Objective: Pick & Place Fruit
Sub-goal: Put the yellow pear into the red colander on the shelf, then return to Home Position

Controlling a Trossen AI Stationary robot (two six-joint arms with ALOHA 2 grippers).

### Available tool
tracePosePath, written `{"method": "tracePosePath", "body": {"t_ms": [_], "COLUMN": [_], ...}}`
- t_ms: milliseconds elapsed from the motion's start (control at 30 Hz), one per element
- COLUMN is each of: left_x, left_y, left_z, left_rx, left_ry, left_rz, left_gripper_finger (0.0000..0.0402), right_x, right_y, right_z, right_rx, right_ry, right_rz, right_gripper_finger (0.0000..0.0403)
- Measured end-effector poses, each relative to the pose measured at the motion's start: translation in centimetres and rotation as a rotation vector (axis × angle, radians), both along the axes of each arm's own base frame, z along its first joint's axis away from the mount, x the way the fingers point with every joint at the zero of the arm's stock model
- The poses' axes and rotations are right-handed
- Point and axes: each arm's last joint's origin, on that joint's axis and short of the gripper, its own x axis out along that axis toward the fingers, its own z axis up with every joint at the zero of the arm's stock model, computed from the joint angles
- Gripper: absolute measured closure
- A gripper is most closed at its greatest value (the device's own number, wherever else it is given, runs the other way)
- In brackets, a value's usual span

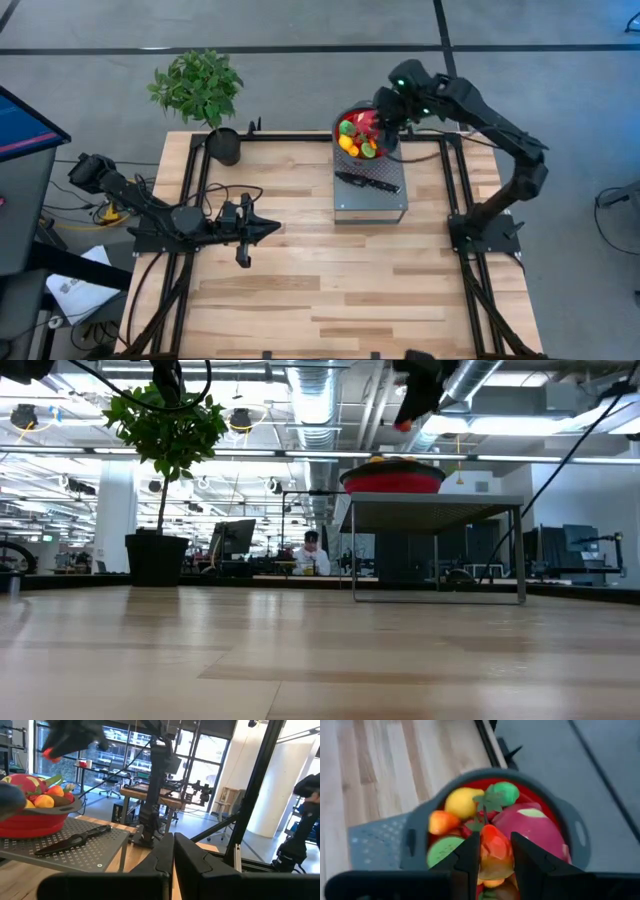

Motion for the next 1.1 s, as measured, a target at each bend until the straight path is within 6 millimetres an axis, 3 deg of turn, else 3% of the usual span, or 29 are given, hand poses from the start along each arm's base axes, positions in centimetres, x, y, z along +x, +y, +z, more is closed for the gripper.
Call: {"method": "tracePosePath", "body": {"t_ms": [333,567,700,833,1100], "left_x": [0.0,0.0,0.0,0.0,0.0], "left_y": [0.0,0.0,0.0,0.0,0.0], "left_z": [0.0,0.0,0.0,0.0,0.0], "left_rx": [0.0,0.0,0.006,0.008,0.008], "left_ry": [0.0,0.0,0.001,0.002,0.001], "left_rz": [0.0,0.0,0.001,0.001,0.001], "left_gripper_finger": [0.0396,0.0396,0.0396,0.0396,0.0396], "right_x": [3.4,4.1,3.6,2.5,-0.4], "right_y": [-3.7,-4.9,-4.5,-3.3,-0.8], "right_z": [-4.9,-6.3,-5.4,-2.9,-0.4], "right_rx": [0.06,0.061,0.034,-0.012,0.005], "right_ry": [0.136,0.16,0.144,0.088,0.068], "right_rz": [0.086,0.08,0.084,0.086,0.091], "right_gripper_finger": [0.0316,0.0291,0.0241,0.0199,0.0182]}}
